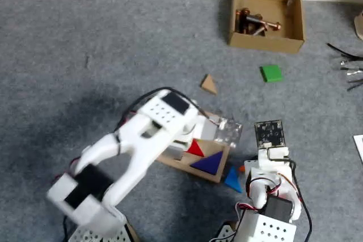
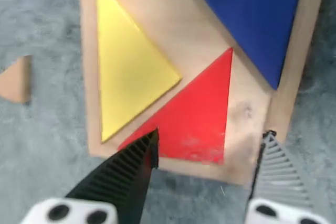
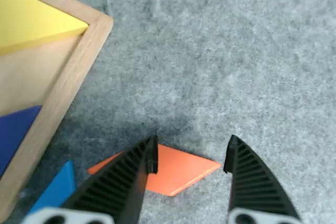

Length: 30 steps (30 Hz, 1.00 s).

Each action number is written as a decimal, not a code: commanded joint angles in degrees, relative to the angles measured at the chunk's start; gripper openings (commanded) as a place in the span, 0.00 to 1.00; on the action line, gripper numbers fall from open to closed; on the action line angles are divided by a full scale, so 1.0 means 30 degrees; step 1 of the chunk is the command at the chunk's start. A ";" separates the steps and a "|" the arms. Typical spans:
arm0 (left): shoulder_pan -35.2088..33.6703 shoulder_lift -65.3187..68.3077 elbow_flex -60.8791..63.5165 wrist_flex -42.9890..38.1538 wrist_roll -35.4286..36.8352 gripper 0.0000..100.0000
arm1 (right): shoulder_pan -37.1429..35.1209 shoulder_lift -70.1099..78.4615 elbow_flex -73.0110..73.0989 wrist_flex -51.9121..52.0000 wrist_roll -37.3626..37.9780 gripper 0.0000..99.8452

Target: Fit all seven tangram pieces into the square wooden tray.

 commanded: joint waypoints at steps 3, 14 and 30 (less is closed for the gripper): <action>0.0249 0.3355 -0.4410 0.1201 -0.0527 0.29 | -0.0337 -0.0337 0.1978 -0.0454 0.0234 0.20; 0.0220 0.7458 -0.9421 0.7121 -0.3839 0.29 | -0.0337 -0.0337 0.1978 -0.0484 0.0264 0.20; 0.0366 0.7311 -0.9568 0.7150 -0.3868 0.29 | -0.0337 -0.0337 0.1978 -0.0484 0.0293 0.20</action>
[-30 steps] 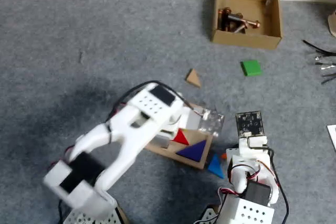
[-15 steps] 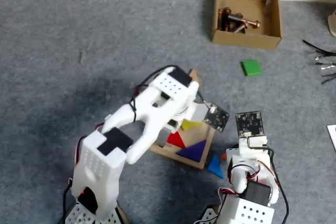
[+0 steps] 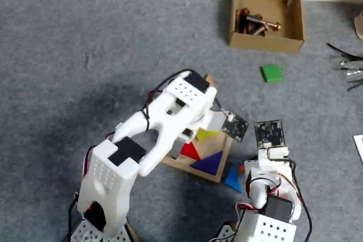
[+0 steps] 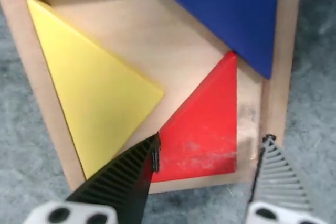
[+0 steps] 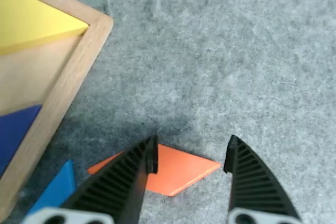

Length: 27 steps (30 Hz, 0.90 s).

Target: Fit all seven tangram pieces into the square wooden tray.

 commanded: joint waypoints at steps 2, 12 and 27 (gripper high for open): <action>0.0337 -0.1070 -0.0161 0.0293 -0.0733 0.29 | -0.0337 -0.0337 0.1978 -0.0484 0.0234 0.20; 0.0190 -0.2066 -0.0190 0.0147 -0.0733 0.30 | -0.0337 -0.0337 0.1978 -0.0484 0.0234 0.20; 0.0190 -0.1978 0.1480 -0.0381 -0.1670 0.33 | -0.0337 -0.0249 0.1978 -0.0454 0.1055 0.20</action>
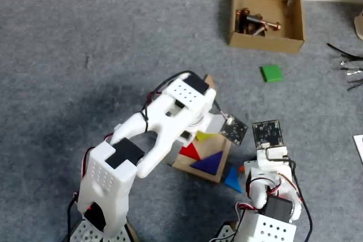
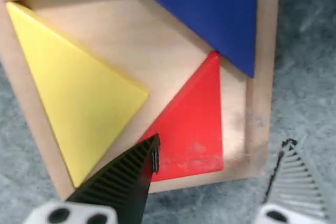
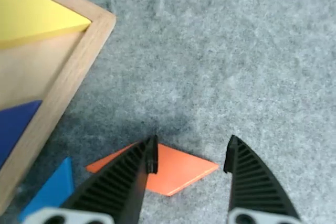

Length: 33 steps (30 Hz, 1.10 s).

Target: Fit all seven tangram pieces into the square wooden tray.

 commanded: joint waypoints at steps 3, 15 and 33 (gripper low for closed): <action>0.0161 -0.1187 0.0601 -0.1729 -0.1289 0.33 | -0.0337 -0.0249 0.1978 -0.0454 0.0293 0.20; -0.0337 -0.1216 0.0366 -0.5099 0.0293 0.33 | -0.0337 -0.0249 0.1978 -0.0454 0.0381 0.20; -0.0835 -0.1275 0.2564 -0.5216 0.0293 0.33 | -0.0337 -0.0249 0.1978 -0.0454 0.0381 0.20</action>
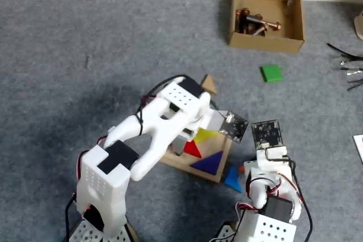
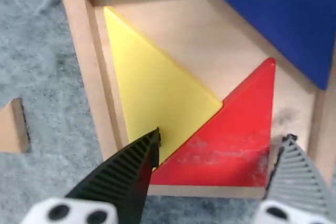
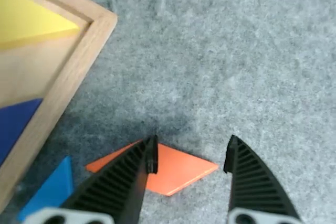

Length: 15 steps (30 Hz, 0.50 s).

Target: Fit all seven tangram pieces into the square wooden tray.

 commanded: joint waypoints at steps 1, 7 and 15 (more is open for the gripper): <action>-0.0425 -0.0249 0.0308 -0.0176 0.0029 0.33 | -0.0337 -0.0249 0.1978 -0.0454 0.0264 0.20; -0.0571 -0.0044 0.0542 -0.2315 0.0059 0.33 | -0.0337 -0.0249 0.1978 -0.0454 0.0264 0.20; -0.0484 -0.0073 0.0366 -0.3722 0.1729 0.33 | -0.0337 -0.0249 0.1978 -0.0454 0.0264 0.20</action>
